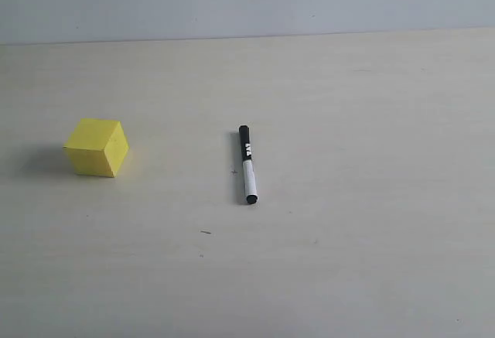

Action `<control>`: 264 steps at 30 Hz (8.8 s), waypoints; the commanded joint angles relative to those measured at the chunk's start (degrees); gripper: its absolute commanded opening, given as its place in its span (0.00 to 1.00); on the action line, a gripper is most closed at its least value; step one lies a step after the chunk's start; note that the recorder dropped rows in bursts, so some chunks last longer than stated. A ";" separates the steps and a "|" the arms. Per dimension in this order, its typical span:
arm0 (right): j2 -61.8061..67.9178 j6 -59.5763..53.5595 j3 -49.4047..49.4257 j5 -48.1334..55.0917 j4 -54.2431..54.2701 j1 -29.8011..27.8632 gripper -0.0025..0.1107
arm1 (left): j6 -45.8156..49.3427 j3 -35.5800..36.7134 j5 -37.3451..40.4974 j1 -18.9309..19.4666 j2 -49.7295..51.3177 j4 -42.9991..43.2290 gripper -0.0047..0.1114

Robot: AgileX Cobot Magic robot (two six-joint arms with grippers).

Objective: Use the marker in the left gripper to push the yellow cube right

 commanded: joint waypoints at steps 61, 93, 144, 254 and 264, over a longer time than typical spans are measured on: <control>-0.30 -0.14 0.25 -0.39 -0.06 0.07 0.02 | -21.75 -95.54 30.30 -47.31 121.75 -5.37 0.57; -0.30 -0.14 0.25 -0.39 -0.06 0.07 0.02 | -26.47 -95.75 32.81 -47.31 129.83 -4.95 0.56; -0.30 -0.14 0.25 -0.39 -0.06 0.07 0.02 | 7.26 -64.42 40.10 -3.30 91.68 38.72 0.04; -0.30 -0.14 0.25 -0.39 -0.06 0.07 0.02 | 48.14 -58.86 8.70 -25.07 106.17 29.57 0.04; -0.30 -0.14 0.25 -0.39 -0.06 0.07 0.02 | 48.14 -59.10 2.82 -33.39 106.36 25.26 0.04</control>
